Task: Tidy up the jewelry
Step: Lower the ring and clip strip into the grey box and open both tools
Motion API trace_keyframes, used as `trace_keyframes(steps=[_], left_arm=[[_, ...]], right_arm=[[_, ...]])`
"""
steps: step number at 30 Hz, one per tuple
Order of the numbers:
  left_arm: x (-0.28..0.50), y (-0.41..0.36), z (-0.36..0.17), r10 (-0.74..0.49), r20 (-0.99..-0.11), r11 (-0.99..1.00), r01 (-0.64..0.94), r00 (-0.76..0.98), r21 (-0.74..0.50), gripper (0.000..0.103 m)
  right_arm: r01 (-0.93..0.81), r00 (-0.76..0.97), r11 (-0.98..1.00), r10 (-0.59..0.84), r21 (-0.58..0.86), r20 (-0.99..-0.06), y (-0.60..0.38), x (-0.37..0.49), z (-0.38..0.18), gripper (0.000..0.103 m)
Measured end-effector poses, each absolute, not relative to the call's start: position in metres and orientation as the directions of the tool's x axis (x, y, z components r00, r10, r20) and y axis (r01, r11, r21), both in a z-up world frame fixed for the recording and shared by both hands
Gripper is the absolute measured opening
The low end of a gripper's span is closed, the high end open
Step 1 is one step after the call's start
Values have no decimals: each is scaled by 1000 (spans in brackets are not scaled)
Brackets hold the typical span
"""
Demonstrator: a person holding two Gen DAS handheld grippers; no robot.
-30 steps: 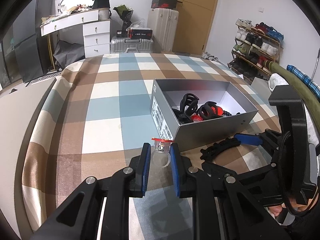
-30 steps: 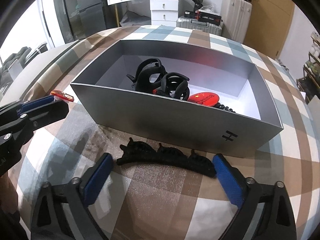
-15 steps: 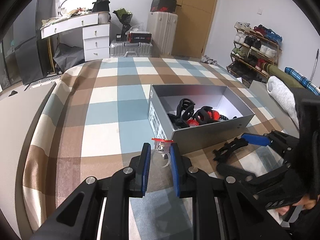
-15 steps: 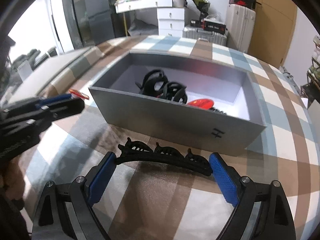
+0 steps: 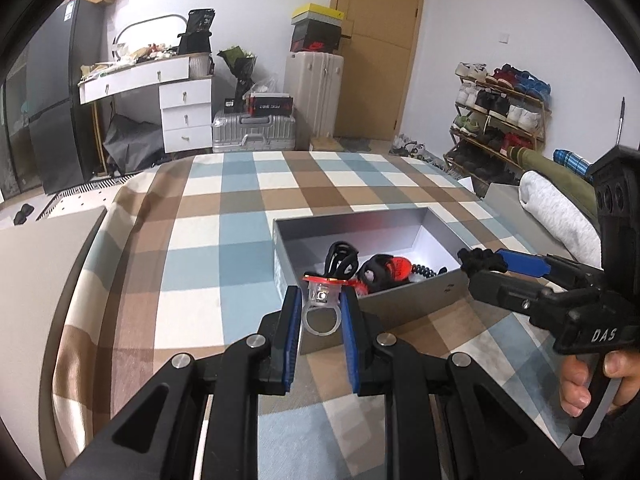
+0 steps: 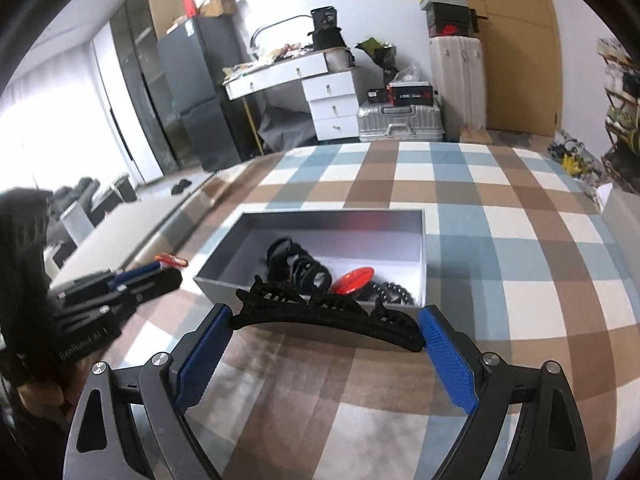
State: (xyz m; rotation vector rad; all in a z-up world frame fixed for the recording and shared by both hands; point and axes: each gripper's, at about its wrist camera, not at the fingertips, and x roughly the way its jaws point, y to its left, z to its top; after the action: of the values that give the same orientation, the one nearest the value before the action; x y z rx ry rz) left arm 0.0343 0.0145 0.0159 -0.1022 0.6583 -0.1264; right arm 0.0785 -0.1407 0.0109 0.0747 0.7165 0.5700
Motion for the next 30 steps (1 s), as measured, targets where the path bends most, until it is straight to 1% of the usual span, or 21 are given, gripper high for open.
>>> trace_keyframes(steps=[4,8,12,16,20,30], left_arm=[[43,10,18,-158,-594,986,92,789,-141,15],[52,1,20,-163,-592,986,110,789,-125,14],[60,-7,17,-147,-602,989,126,785,-78,15],[65,-10,13,-144,-609,989,128,780,-70,15],[69,-11,6,-131,-622,991,123,772,-57,15],[79,-15,2,-120,-637,992,119,761,-45,15]], right_arm=[[-462,585,819,570,341,-577,-145,87,13,94],[-452,593,818,574,356,-565,-146,92,17,94],[-438,592,811,584,387,-555,-147,99,18,94],[-421,586,802,598,425,-548,-145,105,16,94],[-411,581,798,602,441,-547,-139,109,13,94],[-410,569,806,592,428,-571,-127,118,6,94]])
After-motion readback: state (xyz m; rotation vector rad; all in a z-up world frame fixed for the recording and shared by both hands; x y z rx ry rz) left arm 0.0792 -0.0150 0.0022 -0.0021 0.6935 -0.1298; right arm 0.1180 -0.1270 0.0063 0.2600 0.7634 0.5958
